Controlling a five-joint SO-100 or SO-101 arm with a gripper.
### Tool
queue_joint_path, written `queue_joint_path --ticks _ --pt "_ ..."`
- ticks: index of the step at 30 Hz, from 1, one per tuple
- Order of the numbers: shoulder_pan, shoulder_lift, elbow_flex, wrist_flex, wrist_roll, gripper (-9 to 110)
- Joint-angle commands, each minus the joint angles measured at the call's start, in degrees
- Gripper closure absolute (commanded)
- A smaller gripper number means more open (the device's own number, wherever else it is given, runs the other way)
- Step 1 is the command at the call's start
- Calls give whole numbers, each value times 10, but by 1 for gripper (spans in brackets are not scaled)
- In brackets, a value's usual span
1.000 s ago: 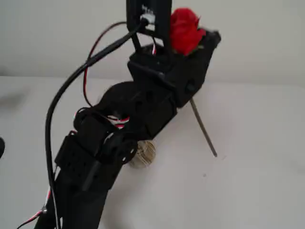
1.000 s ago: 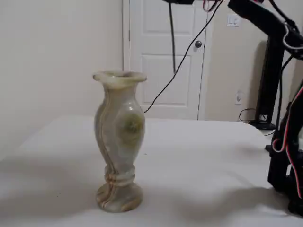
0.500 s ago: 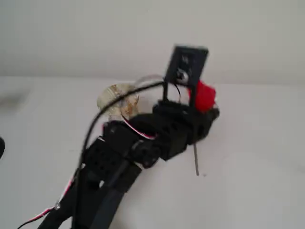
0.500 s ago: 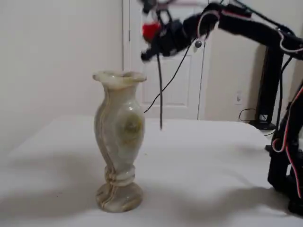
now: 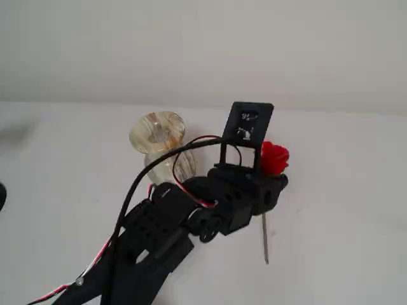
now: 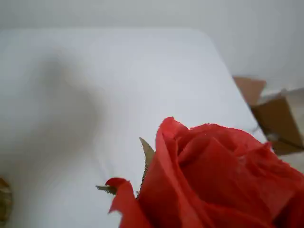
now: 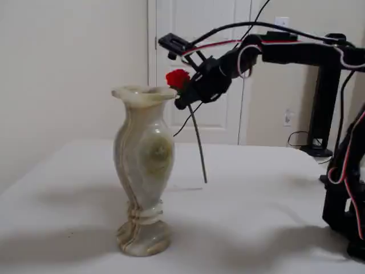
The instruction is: Pick up rose from vase and place it onto the table
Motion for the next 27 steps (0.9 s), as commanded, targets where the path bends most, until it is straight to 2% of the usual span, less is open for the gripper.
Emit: queue_joint_path --ticks 1,7,14,18,23,27 --pt "9 62 38 -49 -27 101" --pt "11 74 67 -81 -43 85" --pt "21 72 68 -104 -65 61" --pt "23 80 99 -136 -84 57" --pt "27 75 171 -274 -124 53" --pt "34 53 178 -327 -134 53"
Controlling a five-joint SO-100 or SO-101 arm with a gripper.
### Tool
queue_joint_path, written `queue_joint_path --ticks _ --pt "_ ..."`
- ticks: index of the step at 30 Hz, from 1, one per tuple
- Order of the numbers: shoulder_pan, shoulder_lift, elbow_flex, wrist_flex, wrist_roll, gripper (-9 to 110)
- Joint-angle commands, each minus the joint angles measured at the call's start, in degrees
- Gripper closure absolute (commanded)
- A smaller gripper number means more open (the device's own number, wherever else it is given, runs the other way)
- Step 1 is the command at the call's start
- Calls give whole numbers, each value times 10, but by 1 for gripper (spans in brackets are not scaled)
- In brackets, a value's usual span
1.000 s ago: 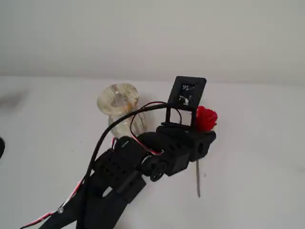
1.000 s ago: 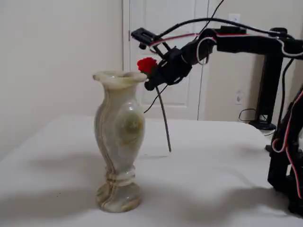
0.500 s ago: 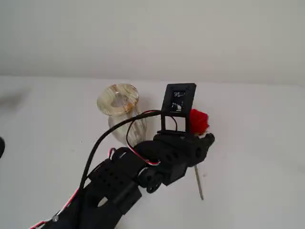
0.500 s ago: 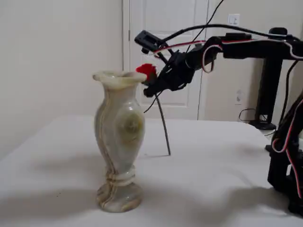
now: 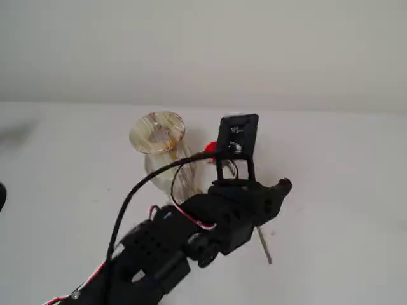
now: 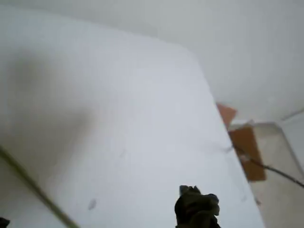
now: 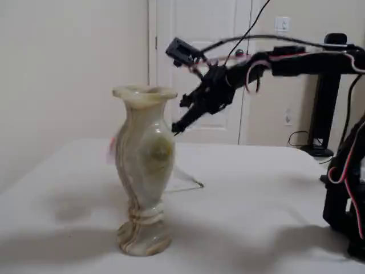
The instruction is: Pick up rose from vase and place it onto the table
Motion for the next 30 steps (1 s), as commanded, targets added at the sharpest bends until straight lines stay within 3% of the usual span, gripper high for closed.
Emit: queue_joint_path --ticks 1,5,9,17,20,25,30 --pt "14 8 7 -107 -17 53" --pt "4 2 5 -148 4 56" --pt "-27 5 -3 -194 70 68" --pt "-122 105 -11 -208 294 99" --pt "-163 154 -11 -204 373 101" --pt "-214 278 -11 -79 570 101" --pt "-236 414 -7 129 836 101"
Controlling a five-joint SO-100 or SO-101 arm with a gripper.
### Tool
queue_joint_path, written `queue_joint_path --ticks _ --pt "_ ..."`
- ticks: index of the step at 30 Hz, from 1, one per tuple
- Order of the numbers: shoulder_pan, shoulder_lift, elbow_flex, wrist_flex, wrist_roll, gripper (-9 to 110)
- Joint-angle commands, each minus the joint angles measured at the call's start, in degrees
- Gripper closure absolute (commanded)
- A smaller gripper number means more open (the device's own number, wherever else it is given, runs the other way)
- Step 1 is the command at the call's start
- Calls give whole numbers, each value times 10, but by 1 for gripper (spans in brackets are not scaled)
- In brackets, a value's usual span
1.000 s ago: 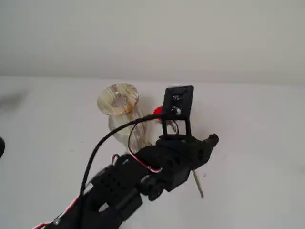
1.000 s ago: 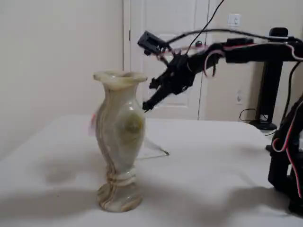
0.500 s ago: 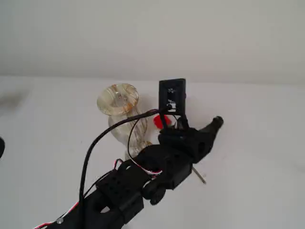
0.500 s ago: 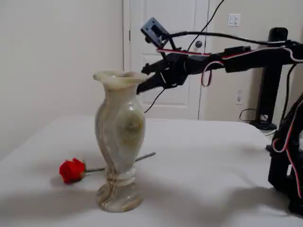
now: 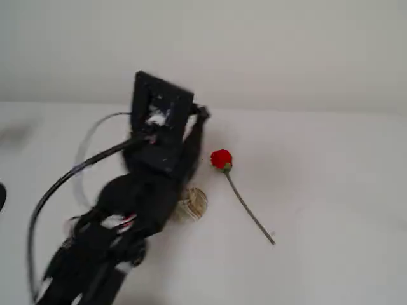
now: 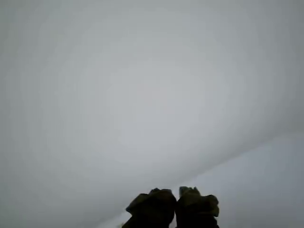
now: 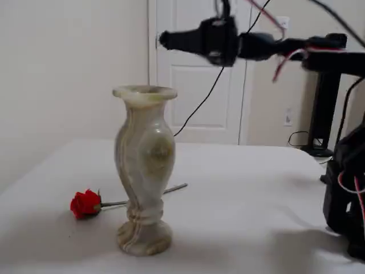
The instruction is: Pick up rose from vase and place it onto the table
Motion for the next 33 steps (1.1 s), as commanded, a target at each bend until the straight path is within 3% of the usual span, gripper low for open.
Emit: queue_joint_path --ticks 1,5,14,21,33 --pt "-24 152 -14 204 264 101" --pt "-40 228 19 340 357 101" --pt "-96 485 297 417 342 101" --pt "-102 487 405 489 394 101" --pt "-101 487 529 467 435 101"
